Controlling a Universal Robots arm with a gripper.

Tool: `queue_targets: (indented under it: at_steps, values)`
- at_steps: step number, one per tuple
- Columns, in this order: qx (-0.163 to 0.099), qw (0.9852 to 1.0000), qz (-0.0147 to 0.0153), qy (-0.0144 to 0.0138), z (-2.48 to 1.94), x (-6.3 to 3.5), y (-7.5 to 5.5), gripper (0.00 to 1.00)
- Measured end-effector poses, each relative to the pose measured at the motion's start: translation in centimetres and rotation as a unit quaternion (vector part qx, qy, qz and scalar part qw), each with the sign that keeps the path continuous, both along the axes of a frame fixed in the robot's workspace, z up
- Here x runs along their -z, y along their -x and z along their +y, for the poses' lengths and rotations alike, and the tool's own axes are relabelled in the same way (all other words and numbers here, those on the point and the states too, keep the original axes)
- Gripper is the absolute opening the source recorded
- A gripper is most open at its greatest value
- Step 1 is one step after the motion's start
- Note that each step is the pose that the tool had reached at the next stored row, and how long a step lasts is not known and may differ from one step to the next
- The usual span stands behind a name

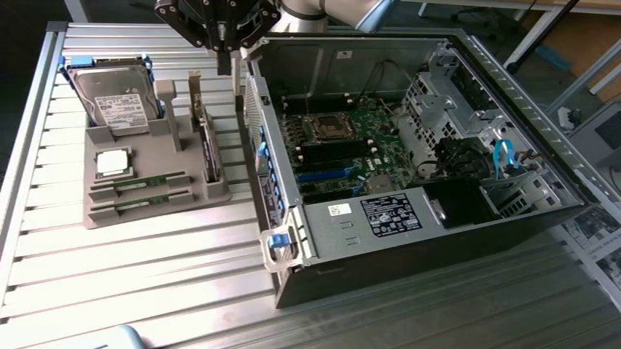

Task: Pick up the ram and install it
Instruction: 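Reach for the ram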

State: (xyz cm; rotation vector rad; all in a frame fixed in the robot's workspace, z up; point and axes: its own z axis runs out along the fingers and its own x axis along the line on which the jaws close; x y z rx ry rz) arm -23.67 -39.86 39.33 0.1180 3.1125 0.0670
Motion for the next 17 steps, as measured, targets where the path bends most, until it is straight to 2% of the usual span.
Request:
queue_targets:
  at_steps: [17]
  values:
    - [0.000, 1.0000, 0.0000, 0.0000, 0.00, 0.00, 1.00, 0.11]
